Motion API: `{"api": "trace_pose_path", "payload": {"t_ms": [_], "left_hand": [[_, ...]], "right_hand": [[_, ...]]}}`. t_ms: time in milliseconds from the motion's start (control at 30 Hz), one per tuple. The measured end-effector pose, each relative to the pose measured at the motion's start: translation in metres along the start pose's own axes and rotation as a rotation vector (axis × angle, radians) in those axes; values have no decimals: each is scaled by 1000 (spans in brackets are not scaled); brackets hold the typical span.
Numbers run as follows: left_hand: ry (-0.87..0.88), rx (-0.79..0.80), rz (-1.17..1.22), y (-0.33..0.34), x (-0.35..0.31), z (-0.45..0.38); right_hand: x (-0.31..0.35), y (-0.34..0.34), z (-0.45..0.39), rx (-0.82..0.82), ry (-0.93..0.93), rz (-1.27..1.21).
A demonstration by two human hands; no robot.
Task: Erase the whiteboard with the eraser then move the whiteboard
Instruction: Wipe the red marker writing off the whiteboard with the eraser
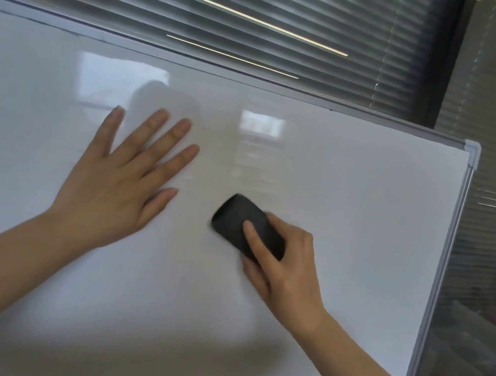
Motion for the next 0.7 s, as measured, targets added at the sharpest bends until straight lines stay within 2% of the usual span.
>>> {"api": "trace_pose_path", "payload": {"t_ms": [100,167,300,400,700], "left_hand": [[1,-6,7,-2,-1,-1],[3,-11,13,-2,-2,-1],[7,-9,10,-2,-2,0],[5,-12,11,-2,-1,0],[4,-10,-2,-1,1,2]], "right_hand": [[-7,-9,-1,19,-77,35],[-30,-23,-12,-31,-29,51],[-100,-64,-27,-265,323,66],[-129,-74,-26,-315,521,71],[-79,-47,-25,-353,520,-9]]}}
Point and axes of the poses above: each hand's wrist, its own z-axis away from the middle knuckle, its own y-axis out of the palm, x = y × z, the point moved 10 cm from there along -z, towards the middle knuckle, and after that the axes turned 1 degree about -z, right-handed, at the moved point
